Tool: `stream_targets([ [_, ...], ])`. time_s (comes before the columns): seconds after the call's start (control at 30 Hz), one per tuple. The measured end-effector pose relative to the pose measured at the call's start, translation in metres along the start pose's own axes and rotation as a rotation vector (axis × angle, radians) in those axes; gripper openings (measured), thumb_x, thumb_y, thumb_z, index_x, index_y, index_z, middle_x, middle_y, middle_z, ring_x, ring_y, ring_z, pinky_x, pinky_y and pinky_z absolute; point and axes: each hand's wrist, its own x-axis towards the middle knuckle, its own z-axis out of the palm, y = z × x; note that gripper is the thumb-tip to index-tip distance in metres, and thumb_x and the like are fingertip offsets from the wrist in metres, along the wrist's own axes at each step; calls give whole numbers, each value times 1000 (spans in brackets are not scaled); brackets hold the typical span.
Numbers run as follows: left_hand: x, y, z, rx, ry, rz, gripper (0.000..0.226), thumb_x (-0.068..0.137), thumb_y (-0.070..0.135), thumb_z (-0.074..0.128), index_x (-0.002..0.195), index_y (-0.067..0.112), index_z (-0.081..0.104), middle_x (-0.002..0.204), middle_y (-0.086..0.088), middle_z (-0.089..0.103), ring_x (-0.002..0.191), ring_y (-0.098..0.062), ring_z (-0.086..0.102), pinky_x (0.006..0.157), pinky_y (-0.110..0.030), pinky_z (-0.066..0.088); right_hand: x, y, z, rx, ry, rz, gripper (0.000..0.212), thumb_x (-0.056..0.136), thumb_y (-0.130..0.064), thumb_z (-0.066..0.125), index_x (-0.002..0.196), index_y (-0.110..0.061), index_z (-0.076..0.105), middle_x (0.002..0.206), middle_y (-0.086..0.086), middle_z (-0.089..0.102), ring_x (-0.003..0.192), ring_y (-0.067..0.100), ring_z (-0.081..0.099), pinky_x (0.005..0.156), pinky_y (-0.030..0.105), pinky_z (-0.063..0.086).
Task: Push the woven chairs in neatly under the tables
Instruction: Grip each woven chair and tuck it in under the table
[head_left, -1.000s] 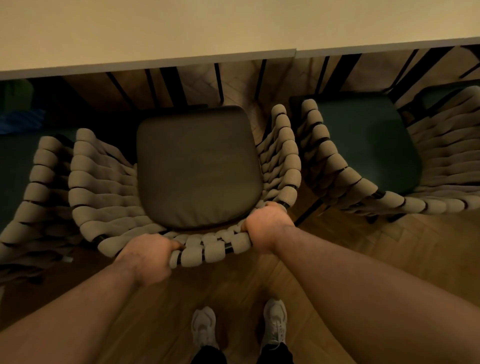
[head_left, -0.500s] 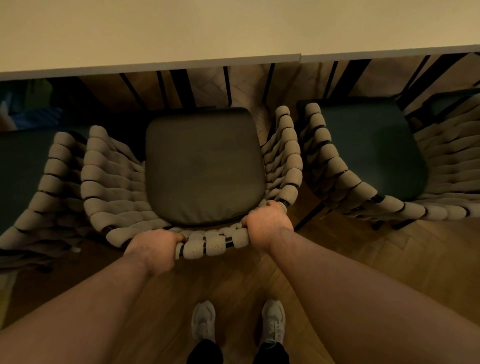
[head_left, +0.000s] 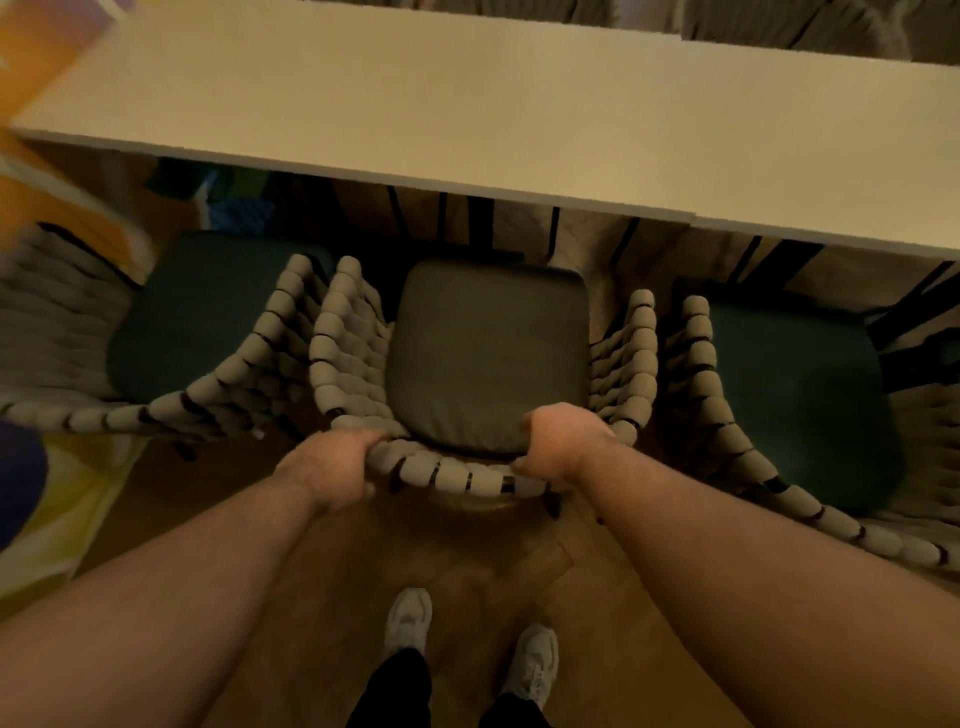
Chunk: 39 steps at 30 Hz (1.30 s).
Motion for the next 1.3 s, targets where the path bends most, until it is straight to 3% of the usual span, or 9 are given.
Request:
stream_targets([
  [0.2, -56, -69, -30, -43, 113, -91, 91, 93, 36, 74, 168, 32, 22, 174, 1, 24, 161, -26, 19, 131, -52, 19, -14, -67, -28, -50, 107, -177, 73, 97, -44, 73, 162, -29, 43, 153, 1, 58, 143, 23, 52, 127, 50, 35],
  [0.37, -85, -166, -36, -55, 182, -245, 105, 87, 36, 80, 170, 32, 15, 177, 1, 18, 163, -27, 14, 131, -53, 19, -16, -148, -42, -94, 130, -301, 82, 97, -44, 73, 167, -28, 33, 165, 1, 47, 155, 22, 39, 133, 57, 13],
  [0.5, -97, -257, -39, -74, 191, -291, 112, 82, 39, 83, 170, 31, 13, 176, -1, 19, 162, -27, 17, 129, -52, 26, -4, -226, -39, -112, 160, -349, 83, 95, -48, 72, 166, -29, 33, 165, -1, 47, 153, 23, 41, 132, 60, 11],
  [0.63, -107, -330, -51, -41, 174, -281, 117, 85, 39, 84, 171, 27, 5, 177, -2, 14, 163, -29, 12, 130, -50, 21, 11, -305, -24, -113, 181, -346, 79, 95, -45, 74, 163, -31, 36, 161, -1, 50, 151, 25, 43, 130, 61, 12],
  [0.83, -96, -425, -78, 79, 138, -220, 121, 85, 41, 83, 170, 27, -1, 177, -2, 12, 163, -30, 9, 131, -54, 16, 31, -412, -8, -90, 204, -341, 83, 94, -45, 74, 166, -31, 34, 171, -2, 37, 159, 24, 30, 132, 61, 14],
  [1.0, -49, -468, -101, 71, 177, -153, 126, 82, 44, 85, 170, 33, -5, 177, -1, 11, 163, -28, 10, 131, -52, 17, 67, -458, -11, -107, 158, -311, 84, 97, -48, 71, 168, -29, 30, 175, 1, 30, 162, 26, 23, 132, 62, 6],
  [1.3, 17, -533, -119, 100, 76, -151, 130, 84, 43, 84, 168, 31, -15, 179, -1, 2, 164, -30, -1, 132, -53, 9, 151, -507, -6, -138, 52, -251, 102, 93, -59, 72, 172, -25, 18, 178, 3, 19, 165, 30, 12, 131, 63, 8],
])
